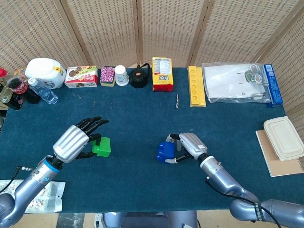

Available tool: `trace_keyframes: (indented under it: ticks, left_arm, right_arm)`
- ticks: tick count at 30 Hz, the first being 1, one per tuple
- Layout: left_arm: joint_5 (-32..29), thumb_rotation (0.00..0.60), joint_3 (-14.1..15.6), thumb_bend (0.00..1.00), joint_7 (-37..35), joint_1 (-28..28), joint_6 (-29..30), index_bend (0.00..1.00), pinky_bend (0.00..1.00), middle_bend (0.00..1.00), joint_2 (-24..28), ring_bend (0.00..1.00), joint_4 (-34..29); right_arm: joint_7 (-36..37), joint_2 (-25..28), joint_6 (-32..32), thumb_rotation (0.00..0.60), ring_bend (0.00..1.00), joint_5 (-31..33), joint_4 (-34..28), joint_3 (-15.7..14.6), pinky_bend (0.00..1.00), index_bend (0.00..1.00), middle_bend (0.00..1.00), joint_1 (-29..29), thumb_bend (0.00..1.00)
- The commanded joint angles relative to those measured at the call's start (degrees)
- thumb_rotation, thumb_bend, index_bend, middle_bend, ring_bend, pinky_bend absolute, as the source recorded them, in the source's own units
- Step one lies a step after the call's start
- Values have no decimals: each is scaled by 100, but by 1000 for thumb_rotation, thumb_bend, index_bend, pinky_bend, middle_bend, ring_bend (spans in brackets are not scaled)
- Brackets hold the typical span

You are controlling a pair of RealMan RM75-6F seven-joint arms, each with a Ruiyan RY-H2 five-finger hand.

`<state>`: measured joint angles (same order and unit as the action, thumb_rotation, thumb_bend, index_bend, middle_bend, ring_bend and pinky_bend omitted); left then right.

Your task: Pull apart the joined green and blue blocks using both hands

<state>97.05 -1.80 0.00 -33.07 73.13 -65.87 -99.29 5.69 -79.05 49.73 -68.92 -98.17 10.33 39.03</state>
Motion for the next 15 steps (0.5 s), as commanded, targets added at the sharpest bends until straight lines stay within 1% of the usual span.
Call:
trace_keyframes:
  ticks: [1,4,7,11,15]
  left_arm:
    - [-33,600,51,327,-90,68,7,690,245,193,-60,153,123]
    - [-27,600,66,328,-103,87,-2,689,244,193,-108,153,201]
    - [-6,600,74,327,-23,75,-57,690,244,193,-223,153,311]
    - [13,600,51,327,93,35,-127,690,243,193,-366,153,397]
    - [14,600,23,327,195,-16,-210,690,243,193,-481,153,460]
  right_arm:
    - [-876,-439,452,445,579,44,445,-206,442,583,537,4,177]
    - [-1149,-551,545,443,552,57,566,-236,431,572,526,5,177]
    - [-1484,-670,619,443,502,74,716,-280,402,553,508,17,177]
    - [-1626,-700,629,442,464,149,720,-284,369,523,481,3,178]
    - [-1770,-669,680,443,427,172,668,-293,347,469,440,-24,179]
